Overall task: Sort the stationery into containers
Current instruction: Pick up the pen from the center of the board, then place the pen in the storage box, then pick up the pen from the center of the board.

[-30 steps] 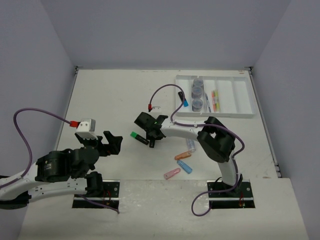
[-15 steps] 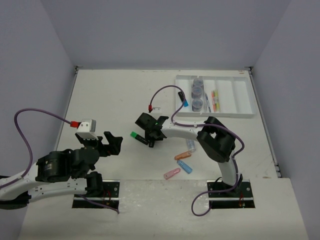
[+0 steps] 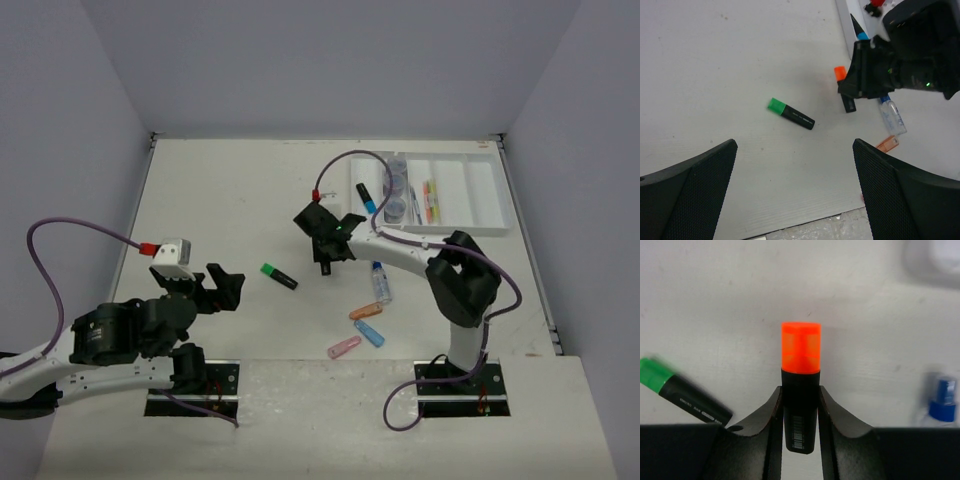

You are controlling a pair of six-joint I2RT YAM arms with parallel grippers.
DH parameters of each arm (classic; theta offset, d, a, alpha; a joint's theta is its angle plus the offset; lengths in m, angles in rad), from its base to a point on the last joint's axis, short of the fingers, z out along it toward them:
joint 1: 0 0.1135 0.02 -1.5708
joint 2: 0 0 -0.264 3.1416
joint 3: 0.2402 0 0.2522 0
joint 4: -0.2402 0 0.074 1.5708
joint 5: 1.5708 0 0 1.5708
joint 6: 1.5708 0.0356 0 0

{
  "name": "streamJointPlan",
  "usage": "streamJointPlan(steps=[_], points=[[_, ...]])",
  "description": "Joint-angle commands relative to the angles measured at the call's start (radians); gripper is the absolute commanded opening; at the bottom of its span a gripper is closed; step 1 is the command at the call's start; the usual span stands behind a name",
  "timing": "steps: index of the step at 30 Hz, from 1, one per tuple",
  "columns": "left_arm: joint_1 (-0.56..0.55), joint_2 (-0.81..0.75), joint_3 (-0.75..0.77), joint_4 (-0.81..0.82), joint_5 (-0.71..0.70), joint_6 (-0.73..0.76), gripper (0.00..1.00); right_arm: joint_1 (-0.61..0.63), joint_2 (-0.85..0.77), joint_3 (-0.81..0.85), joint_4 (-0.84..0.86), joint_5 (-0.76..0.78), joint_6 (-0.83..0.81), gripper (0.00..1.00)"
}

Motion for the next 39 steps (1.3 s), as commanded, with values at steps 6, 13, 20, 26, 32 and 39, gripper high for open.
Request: streamJointPlan(steps=[6,13,20,26,32,39], points=[[-0.002,-0.007,0.004,0.030,-0.017,0.011,1.00,-0.344,-0.025,0.215,-0.007,-0.003,-0.467,0.14],[-0.002,0.002,0.004,0.028,-0.015,0.008,1.00,-0.439,0.199,0.456,-0.046,0.005,-0.538,0.27],[-0.002,0.025,0.004,0.039,-0.009,0.026,1.00,-0.438,0.227,0.524,-0.066,0.048,-0.538,0.67],[-0.002,0.030,0.015,0.006,-0.034,-0.010,1.00,-0.270,-0.007,0.303,0.054,-0.081,-0.531,0.70],[-0.002,-0.034,0.022,-0.037,-0.061,-0.068,1.00,-0.029,-0.039,0.143,0.164,-0.241,-0.551,0.94],[-0.002,-0.089,0.022,-0.052,-0.069,-0.087,1.00,0.142,0.190,0.332,0.057,-0.161,-0.562,0.97]])
